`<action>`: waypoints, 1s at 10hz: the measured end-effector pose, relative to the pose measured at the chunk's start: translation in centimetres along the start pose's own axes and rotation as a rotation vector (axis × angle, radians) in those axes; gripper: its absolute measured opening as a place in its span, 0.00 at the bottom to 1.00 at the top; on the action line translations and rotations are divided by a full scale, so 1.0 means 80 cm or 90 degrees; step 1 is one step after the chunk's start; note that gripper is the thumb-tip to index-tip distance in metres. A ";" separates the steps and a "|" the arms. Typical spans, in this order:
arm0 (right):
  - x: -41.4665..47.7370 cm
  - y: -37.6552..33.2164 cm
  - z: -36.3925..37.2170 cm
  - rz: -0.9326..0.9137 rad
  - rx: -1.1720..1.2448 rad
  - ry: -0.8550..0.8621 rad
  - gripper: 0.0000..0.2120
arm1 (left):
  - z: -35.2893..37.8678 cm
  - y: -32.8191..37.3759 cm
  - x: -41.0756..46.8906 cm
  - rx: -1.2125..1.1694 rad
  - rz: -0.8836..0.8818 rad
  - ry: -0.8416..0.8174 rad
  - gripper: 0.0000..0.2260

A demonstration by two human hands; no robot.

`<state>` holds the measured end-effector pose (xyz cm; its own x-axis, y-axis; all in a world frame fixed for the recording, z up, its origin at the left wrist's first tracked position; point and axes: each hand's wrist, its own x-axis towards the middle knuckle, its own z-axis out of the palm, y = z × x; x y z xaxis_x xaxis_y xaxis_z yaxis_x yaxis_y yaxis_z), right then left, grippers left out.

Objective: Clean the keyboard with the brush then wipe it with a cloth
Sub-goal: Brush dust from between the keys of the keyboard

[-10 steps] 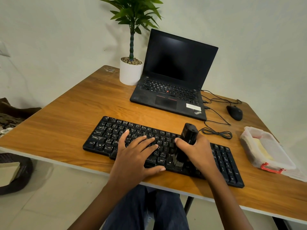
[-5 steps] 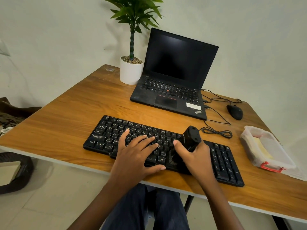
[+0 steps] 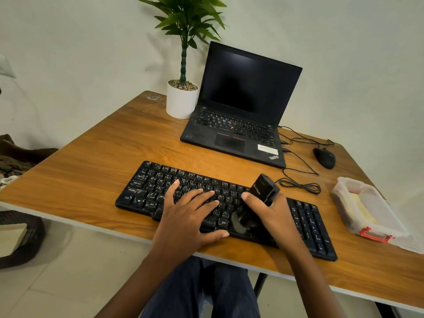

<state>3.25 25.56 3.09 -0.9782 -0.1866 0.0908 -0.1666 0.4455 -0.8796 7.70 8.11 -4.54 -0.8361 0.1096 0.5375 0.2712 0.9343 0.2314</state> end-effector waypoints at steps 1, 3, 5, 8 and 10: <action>0.002 -0.001 -0.005 0.025 -0.002 -0.054 0.07 | 0.001 -0.001 0.000 -0.005 0.000 0.002 0.29; 0.079 0.014 -0.002 -0.014 -0.107 0.058 0.14 | -0.002 0.000 -0.001 -0.008 0.004 0.004 0.28; 0.089 0.016 0.007 -0.045 -0.091 0.120 0.09 | 0.000 0.000 -0.001 -0.010 0.004 0.014 0.28; 0.042 0.002 -0.001 0.039 -0.013 0.009 0.07 | 0.002 -0.002 -0.001 -0.008 0.004 0.005 0.29; 0.095 0.006 0.016 -0.032 -0.088 0.088 0.09 | 0.002 -0.002 0.000 -0.010 0.009 0.019 0.28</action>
<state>-4.15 23.27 2.75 -0.9744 -0.0937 0.2041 -0.2213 0.5560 -0.8012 7.61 8.03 -4.68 -0.8175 0.1121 0.5649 0.2902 0.9275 0.2358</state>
